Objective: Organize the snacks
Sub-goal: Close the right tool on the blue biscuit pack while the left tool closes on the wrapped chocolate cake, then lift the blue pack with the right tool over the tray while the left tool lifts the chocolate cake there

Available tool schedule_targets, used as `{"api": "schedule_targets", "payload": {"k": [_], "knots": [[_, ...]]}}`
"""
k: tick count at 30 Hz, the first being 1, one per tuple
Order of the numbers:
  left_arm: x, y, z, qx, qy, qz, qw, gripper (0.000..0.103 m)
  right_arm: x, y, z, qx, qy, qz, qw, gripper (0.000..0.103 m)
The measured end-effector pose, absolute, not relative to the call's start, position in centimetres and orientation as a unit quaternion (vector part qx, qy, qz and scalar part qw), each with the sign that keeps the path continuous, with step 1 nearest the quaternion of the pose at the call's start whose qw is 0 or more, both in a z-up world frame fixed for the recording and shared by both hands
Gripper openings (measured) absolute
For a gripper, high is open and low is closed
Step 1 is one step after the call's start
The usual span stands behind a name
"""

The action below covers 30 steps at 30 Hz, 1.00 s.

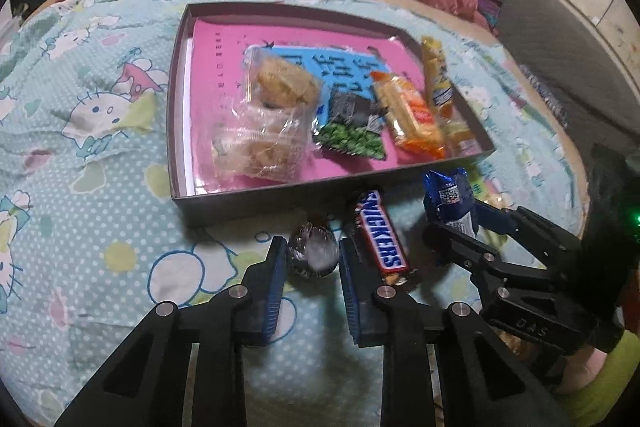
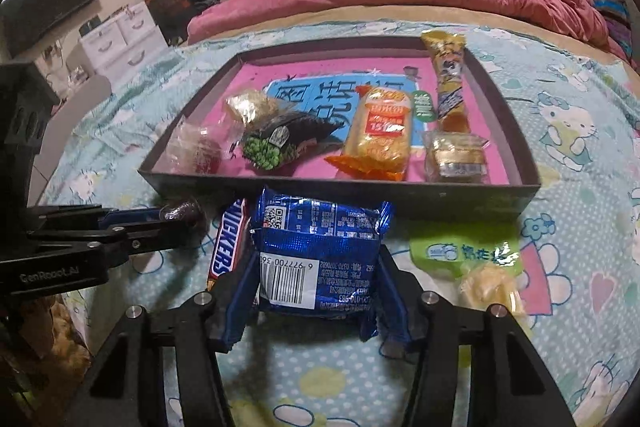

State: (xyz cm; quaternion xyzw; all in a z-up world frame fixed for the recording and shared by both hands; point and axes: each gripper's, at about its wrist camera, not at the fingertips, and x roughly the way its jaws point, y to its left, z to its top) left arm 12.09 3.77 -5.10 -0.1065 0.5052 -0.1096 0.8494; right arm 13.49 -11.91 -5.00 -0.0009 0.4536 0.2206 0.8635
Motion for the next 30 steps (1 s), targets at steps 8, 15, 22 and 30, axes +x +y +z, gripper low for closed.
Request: {"api": "schedule_targets", "payload": {"k": [8, 15, 22, 30], "knots": [[11.3, 4.0, -3.9, -0.116, 0.494, -0.114, 0.854, 0.027, 13.2, -13.1, -3.5, 0.012, 0.434, 0.218, 0.874, 0.056], [10.7, 4.9, -2.1, -0.137, 0.459, -0.121, 0.869, 0.027, 13.0, -13.3, -2.7, 0.017, 0.424, 0.216, 0.88, 0.056], [10.4, 5.6, 0.1, -0.154, 0.404, -0.129, 0.893, 0.027, 13.1, -13.3, -2.3, 0.02, 0.419, 0.219, 0.881, 0.056], [11.2, 5.7, -0.4, -0.159, 0.404, -0.126, 0.892, 0.027, 13.2, -13.4, -2.3, 0.021, 0.416, 0.218, 0.882, 0.056]]}}
